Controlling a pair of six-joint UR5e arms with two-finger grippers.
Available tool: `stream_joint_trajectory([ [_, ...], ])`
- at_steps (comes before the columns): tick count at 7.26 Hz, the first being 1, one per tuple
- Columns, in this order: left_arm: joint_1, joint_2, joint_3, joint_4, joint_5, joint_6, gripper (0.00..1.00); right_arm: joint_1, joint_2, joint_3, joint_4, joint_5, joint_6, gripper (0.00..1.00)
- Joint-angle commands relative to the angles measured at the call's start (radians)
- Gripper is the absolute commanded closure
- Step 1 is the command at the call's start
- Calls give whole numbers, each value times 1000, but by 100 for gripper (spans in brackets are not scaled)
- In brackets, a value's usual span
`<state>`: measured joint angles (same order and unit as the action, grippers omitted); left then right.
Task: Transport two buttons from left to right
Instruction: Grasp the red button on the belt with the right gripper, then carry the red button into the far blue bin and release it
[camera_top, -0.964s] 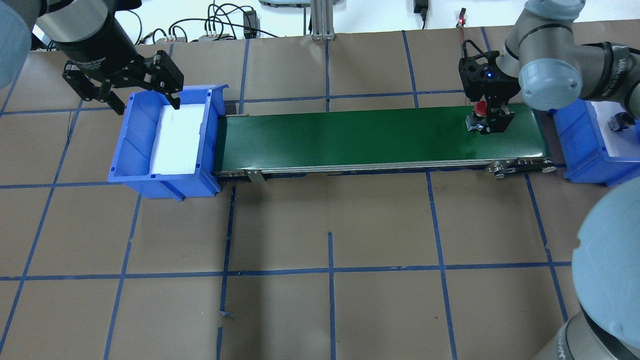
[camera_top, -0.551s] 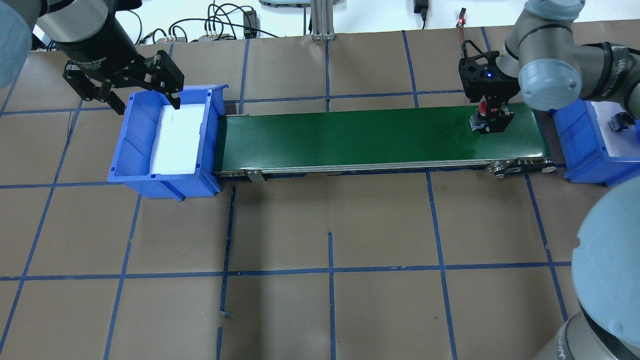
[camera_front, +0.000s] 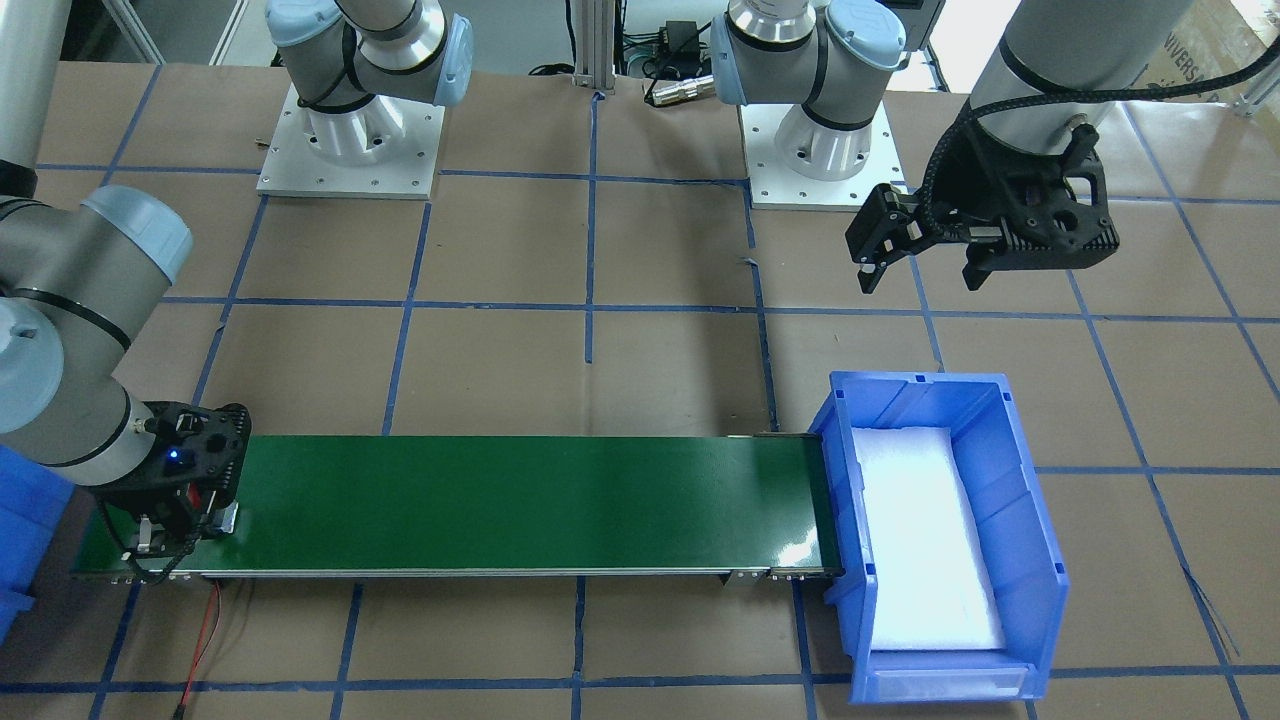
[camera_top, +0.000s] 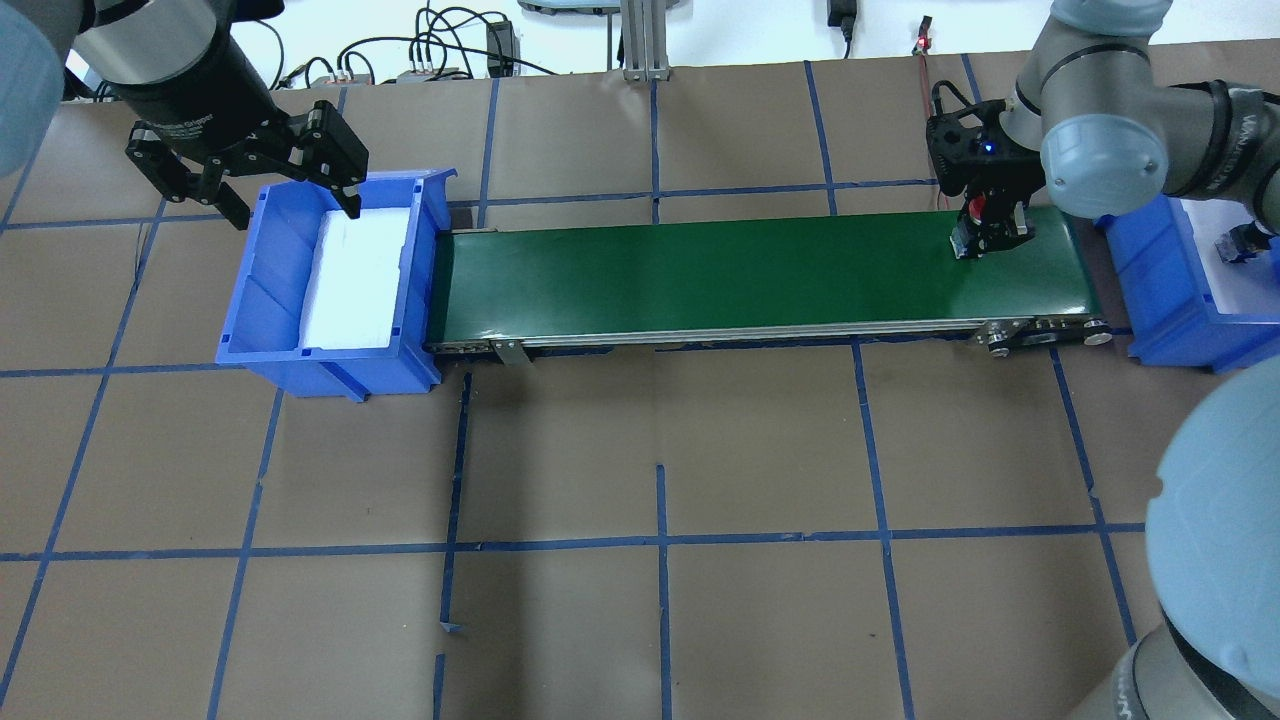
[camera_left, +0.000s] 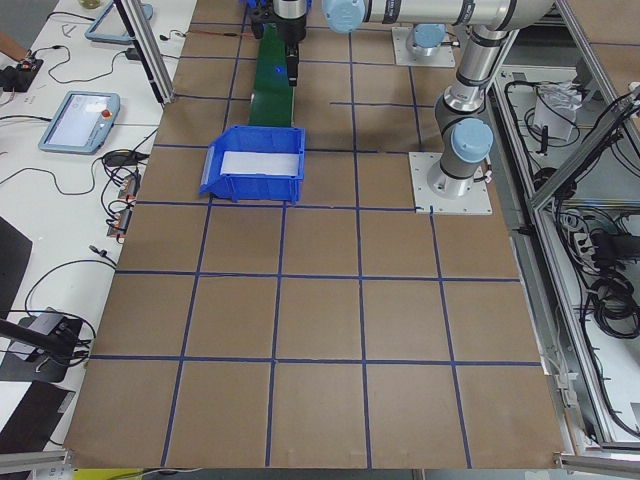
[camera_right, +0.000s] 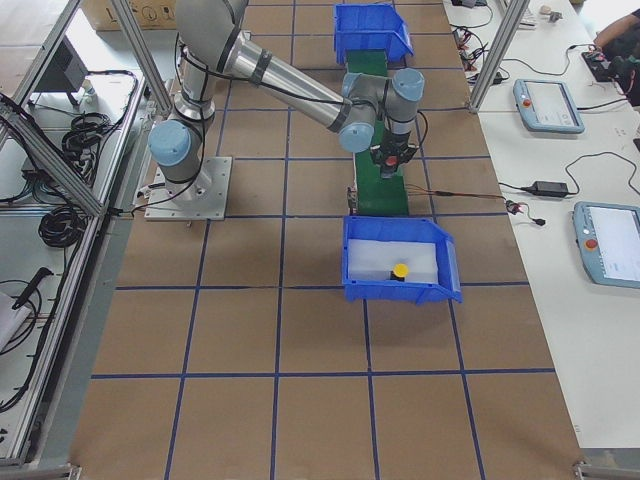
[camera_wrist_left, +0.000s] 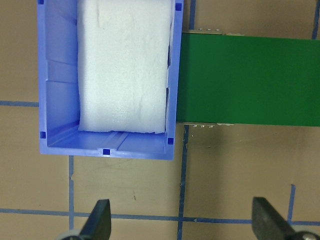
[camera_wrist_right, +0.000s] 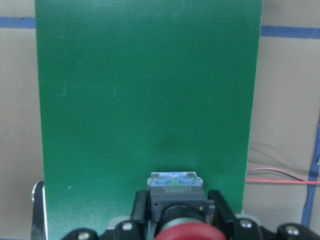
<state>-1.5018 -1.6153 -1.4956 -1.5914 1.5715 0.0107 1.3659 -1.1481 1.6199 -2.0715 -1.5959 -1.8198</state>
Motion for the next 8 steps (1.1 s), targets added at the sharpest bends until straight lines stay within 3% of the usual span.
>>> stream_joint_trajectory([
  [1, 0, 0, 0, 1, -1, 0, 0, -8, -65, -18, 7, -18, -1, 87],
  [3, 0, -2, 2, 2, -1, 0, 0, -138, -70, -86, 17, -13, -31, 87],
  [5, 0, -2, 0, 2, 1, 0, 0, -317, -50, -147, 33, 1, -247, 87],
  [8, 0, -2, 0, 2, 1, 0, 0, -399, 40, -141, 30, 62, -317, 86],
])
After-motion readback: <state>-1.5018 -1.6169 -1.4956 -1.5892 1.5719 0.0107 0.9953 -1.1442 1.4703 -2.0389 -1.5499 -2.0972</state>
